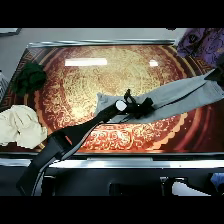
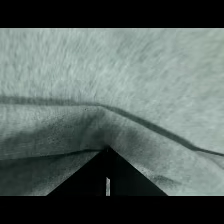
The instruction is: Fold the clothes and pants, and hang the long-sleeved shirts on hangers.
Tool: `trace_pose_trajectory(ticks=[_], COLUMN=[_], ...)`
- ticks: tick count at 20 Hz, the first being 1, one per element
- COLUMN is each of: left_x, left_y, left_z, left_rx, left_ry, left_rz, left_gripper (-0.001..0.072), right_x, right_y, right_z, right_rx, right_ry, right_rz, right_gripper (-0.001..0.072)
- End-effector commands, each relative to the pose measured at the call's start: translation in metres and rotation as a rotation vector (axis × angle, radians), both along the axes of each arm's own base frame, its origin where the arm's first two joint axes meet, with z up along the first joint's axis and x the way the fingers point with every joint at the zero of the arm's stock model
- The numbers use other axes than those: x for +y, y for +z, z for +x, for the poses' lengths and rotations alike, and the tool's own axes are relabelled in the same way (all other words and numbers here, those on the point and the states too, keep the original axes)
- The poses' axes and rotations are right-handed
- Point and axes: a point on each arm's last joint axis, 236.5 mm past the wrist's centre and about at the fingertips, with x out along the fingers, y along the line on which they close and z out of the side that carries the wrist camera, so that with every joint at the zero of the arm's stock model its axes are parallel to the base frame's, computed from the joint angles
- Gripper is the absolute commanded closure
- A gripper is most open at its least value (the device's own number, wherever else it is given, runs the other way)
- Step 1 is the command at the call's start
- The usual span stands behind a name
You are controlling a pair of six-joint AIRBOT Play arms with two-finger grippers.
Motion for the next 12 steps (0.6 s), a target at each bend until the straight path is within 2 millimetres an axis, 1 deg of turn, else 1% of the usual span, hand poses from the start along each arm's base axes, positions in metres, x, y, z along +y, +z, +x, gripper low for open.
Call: trace_pose_trajectory(ticks=[1,3,4,6,7,8,9,11,12], left_x=[-0.023,-0.027,-0.027,-0.021,-0.014,-0.004,0.011,0.058,0.091], left_y=[-0.022,-0.028,-0.027,-0.021,-0.013,-0.005,0.002,0.017,0.028], left_z=[-0.021,-0.028,-0.027,-0.021,-0.018,-0.016,-0.013,0.000,0.010], left_rx=[0.091,0.096,0.093,0.071,0.040,-0.003,-0.036,-0.124,-0.173], left_ry=[0.016,0.006,0.009,-0.005,-0.044,-0.098,-0.147,-0.241,-0.272], left_rz=[-0.012,-0.006,-0.006,-0.006,0.002,0.025,0.068,0.208,0.298], left_gripper=[0.0695,0.0695,0.0695,0.0695,0.0695,0.0696,0.0696,0.0696,0.0696], right_x=[0.002,0.002,0.002,-0.001,-0.003,-0.007,-0.007,-0.001,0.006], right_y=[0.006,0.007,0.007,0.008,0.008,0.008,0.007,0.005,0.003], right_z=[-0.005,-0.004,-0.004,0.000,0.001,0.002,0.003,0.005,0.007], right_rx=[0.001,-0.004,-0.006,-0.021,-0.027,-0.029,-0.027,-0.019,-0.015], right_ry=[0.009,0.012,0.010,0.006,-0.002,-0.012,-0.014,-0.008,0.003], right_rz=[-0.005,-0.007,-0.009,-0.018,-0.027,-0.038,-0.039,-0.024,-0.022], right_gripper=[0.0678,0.0678,0.0678,0.0678,0.0678,0.0678,0.0678,0.0678,0.0678])
